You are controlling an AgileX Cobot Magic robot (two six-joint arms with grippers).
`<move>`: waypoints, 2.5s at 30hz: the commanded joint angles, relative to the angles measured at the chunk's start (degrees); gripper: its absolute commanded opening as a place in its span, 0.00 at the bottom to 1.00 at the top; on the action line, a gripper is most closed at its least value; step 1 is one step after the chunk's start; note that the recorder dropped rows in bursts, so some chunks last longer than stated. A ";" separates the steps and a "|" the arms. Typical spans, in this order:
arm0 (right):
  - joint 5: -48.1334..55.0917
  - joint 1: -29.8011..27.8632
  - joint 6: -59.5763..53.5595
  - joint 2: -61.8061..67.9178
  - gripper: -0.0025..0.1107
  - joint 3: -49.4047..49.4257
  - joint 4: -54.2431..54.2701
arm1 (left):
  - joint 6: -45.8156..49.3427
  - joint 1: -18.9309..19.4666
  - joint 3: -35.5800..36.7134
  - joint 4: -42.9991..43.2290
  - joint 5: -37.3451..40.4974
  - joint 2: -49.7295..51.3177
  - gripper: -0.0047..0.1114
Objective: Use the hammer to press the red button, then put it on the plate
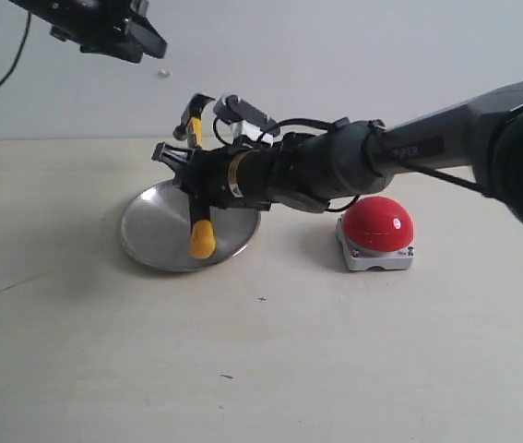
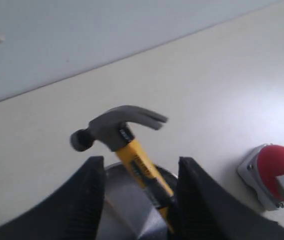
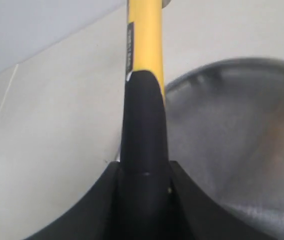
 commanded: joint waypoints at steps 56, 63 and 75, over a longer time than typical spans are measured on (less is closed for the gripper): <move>12.28 -10.38 -37.06 -55.88 0.02 46.29 -0.24 | 72.75 -1.36 126.27 -61.76 -49.05 -108.44 0.04; 11.94 -10.38 -37.06 -59.72 0.02 46.29 -0.37 | 70.87 -1.25 133.55 -61.76 -50.59 -124.36 0.04; 13.00 -10.38 -38.40 -61.82 0.02 52.95 -0.37 | 67.12 -1.25 140.45 -61.76 -51.76 -133.27 0.04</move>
